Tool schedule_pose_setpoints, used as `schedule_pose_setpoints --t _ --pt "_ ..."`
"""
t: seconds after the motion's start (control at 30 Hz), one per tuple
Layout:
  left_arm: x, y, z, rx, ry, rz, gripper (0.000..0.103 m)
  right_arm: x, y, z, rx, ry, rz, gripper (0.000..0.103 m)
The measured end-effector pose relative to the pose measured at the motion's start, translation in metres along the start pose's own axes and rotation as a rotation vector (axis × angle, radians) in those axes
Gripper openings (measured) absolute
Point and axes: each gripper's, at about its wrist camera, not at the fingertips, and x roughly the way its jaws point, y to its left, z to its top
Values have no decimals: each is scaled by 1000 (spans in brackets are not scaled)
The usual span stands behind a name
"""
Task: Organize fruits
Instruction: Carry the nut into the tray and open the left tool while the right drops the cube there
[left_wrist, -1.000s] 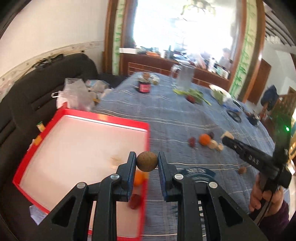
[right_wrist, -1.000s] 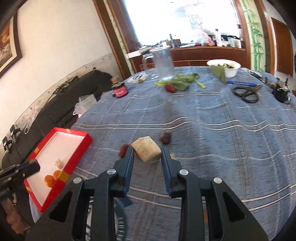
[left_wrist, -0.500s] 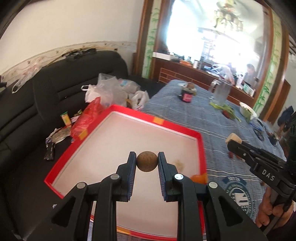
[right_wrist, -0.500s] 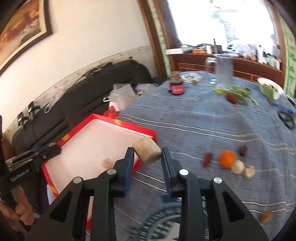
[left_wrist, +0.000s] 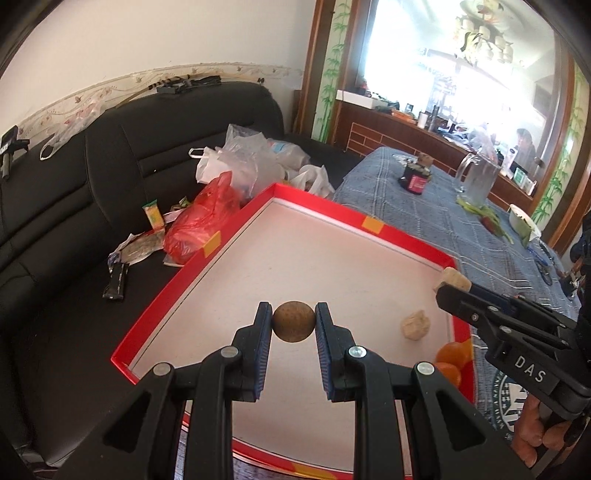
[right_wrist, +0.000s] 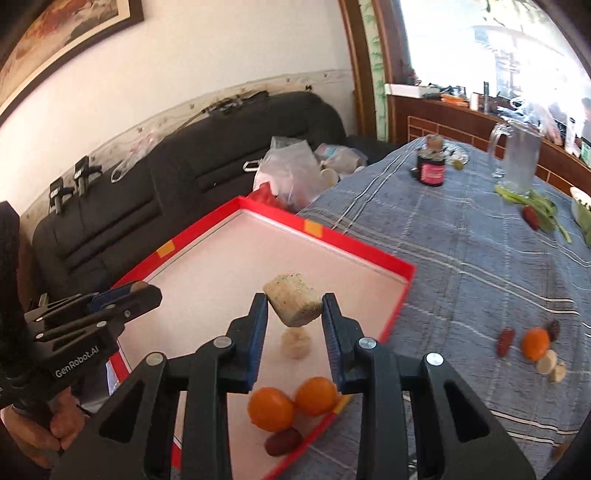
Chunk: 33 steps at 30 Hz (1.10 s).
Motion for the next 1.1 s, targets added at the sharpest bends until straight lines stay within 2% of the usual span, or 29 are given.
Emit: schedule_pose_setpoints --t 0.4,0.7,0.83,0.9,1.1 --pt "19 3 -3 14 59 22 22 41 -2 -7 41 100 4 32" --pt "27 5 -7 13 92 46 22 45 -4 -7 26 103 4 32" --pt "28 3 -8 12 96 52 23 56 -10 -11 43 161 -8 32" --pt "28 3 -8 15 98 57 23 57 -14 -14 58 155 -5 32" --pt "25 0 -7 10 102 62 40 46 -18 -12 71 130 46 32"
